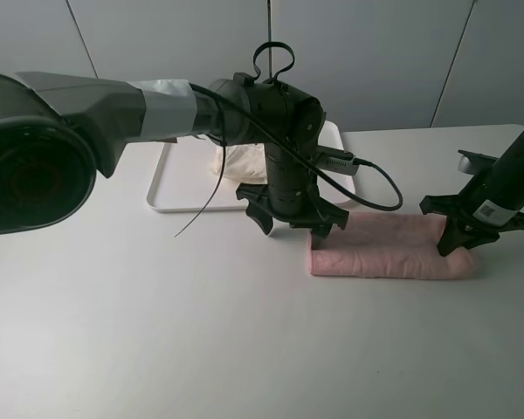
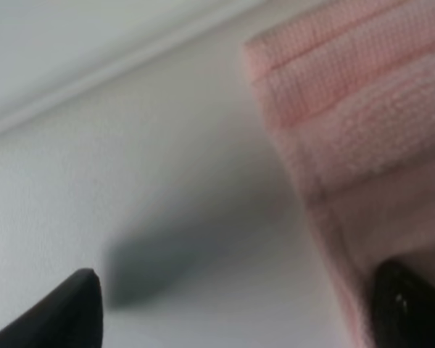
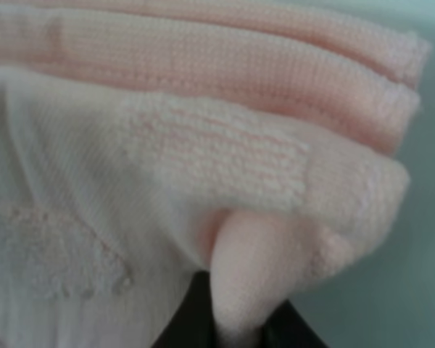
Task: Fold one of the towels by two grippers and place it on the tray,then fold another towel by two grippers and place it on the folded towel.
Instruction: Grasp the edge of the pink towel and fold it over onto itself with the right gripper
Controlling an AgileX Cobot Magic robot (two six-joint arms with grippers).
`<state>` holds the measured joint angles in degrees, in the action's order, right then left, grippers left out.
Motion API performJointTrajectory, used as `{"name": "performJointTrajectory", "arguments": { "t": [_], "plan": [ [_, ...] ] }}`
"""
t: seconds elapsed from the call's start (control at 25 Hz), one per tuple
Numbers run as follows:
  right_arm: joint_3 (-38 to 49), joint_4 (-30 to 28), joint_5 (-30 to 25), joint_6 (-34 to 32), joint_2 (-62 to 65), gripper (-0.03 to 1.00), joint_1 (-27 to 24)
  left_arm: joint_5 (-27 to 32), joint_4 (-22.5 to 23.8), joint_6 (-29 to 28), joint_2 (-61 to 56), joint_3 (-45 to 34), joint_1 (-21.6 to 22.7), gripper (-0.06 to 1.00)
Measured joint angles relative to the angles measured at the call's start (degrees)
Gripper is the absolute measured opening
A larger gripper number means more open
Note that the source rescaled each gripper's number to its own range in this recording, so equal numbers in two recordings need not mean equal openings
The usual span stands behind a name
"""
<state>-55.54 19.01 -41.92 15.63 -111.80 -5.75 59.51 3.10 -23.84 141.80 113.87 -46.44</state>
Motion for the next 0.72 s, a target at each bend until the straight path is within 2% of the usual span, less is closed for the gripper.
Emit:
{"name": "performJointTrajectory", "arguments": {
  "t": [0.4,0.52,0.72],
  "plan": [
    [0.2,7.8,-5.1,0.0,7.3,0.06,0.0,0.1,0.1,1.0,0.0,0.0,0.0,0.96],
    [0.2,11.9,-8.0,1.1,8.3,0.06,0.0,0.1,0.1,1.4,0.0,0.0,0.0,0.96],
    [0.2,22.5,-10.9,6.1,8.4,0.06,0.0,0.1,0.2,2.2,0.0,0.0,0.0,0.96]
  ]
}}
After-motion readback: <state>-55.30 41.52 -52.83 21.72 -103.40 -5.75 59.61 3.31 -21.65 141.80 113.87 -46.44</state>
